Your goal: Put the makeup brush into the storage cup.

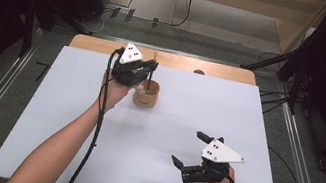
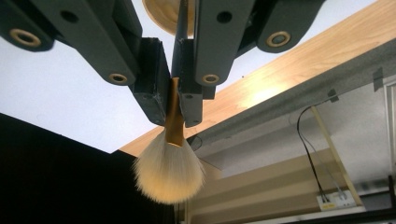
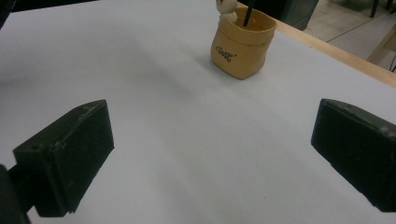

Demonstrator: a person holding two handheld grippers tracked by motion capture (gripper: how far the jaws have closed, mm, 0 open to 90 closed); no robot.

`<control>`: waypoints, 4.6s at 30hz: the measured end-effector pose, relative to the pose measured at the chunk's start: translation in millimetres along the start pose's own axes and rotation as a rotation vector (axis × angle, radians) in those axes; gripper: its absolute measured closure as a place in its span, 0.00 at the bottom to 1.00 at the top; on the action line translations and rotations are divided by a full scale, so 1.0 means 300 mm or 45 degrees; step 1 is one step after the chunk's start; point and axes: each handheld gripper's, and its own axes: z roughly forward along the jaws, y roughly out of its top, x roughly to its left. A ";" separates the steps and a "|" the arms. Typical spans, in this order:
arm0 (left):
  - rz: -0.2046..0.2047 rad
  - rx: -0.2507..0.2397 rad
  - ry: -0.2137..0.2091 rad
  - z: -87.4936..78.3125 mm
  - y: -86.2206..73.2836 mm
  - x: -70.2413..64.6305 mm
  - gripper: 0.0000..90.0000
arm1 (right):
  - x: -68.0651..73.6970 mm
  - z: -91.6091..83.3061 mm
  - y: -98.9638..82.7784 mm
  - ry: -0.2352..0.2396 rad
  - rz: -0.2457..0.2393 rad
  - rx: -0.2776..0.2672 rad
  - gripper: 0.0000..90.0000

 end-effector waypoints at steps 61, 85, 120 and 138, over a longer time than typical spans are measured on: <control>0.049 0.043 -0.055 -0.361 -0.165 -0.046 0.00 | -0.077 -0.073 -0.009 0.062 0.012 -0.099 0.00; 0.061 0.009 -0.018 -0.524 -0.297 -0.073 0.00 | -0.070 -0.122 -0.011 0.077 0.057 -0.162 0.00; 0.017 -0.087 0.126 -0.710 -0.461 -0.031 0.00 | -0.096 -0.211 -0.098 -0.033 0.130 -0.182 0.00; -0.027 -0.103 0.144 -0.768 -0.518 -0.035 0.00 | -0.087 -0.264 -0.162 -0.176 0.139 -0.173 0.00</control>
